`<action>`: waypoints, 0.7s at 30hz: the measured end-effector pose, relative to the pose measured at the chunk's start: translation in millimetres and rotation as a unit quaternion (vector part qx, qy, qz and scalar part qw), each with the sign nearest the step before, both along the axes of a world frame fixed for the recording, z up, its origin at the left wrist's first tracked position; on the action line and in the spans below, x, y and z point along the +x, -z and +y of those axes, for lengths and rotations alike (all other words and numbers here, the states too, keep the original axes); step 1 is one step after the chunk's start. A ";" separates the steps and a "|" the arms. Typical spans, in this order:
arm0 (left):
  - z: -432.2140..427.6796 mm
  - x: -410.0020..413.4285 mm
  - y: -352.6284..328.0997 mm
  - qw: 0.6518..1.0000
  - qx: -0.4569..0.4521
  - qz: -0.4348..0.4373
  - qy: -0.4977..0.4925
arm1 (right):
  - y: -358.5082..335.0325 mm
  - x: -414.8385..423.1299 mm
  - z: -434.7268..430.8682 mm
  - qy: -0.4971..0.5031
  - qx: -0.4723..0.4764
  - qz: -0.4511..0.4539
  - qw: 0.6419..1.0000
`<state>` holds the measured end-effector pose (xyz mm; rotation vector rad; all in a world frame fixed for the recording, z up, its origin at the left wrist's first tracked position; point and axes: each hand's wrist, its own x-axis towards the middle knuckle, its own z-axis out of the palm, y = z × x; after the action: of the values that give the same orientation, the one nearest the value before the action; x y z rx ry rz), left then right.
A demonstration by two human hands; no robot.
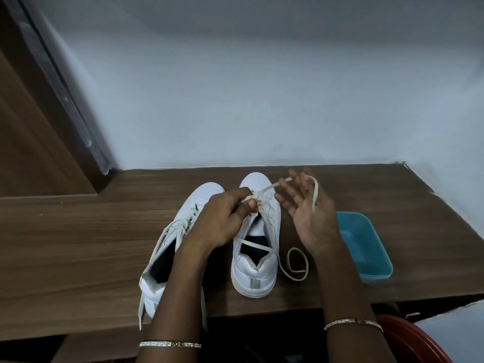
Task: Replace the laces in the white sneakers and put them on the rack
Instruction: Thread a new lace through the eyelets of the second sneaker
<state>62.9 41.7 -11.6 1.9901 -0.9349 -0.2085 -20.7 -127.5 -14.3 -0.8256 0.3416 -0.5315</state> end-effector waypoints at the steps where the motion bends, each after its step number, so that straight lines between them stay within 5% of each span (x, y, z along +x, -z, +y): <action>1: 0.0 -0.1 -0.1 1.000 -0.006 0.022 -0.001 | -0.4 1.5 0.9 0.004 -0.004 0.007 1.000; 9: -5.8 -3.1 0.0 0.992 -0.025 0.106 -0.067 | 12.3 4.6 0.2 0.053 -0.293 0.227 0.927; 12: -9.7 -6.1 -1.6 0.985 -0.041 0.135 -0.096 | 9.5 3.3 2.2 0.090 -0.376 0.205 0.899; 14: -11.8 -7.6 -1.3 0.979 -0.056 0.154 -0.118 | 8.2 1.3 3.6 0.029 -0.448 0.160 0.879; 19: -14.6 -9.3 -0.9 0.967 -0.079 0.197 -0.143 | 16.3 -0.7 10.0 -0.058 -0.632 0.191 0.749; 21: -14.4 -9.6 -2.0 0.962 -0.073 0.214 -0.152 | 18.9 1.0 12.1 -0.057 -0.649 0.187 0.736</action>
<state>53.3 27.4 -9.6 1.8203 -0.3524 -0.3673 -19.7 -115.4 -33.3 -2.3385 0.2453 -0.4347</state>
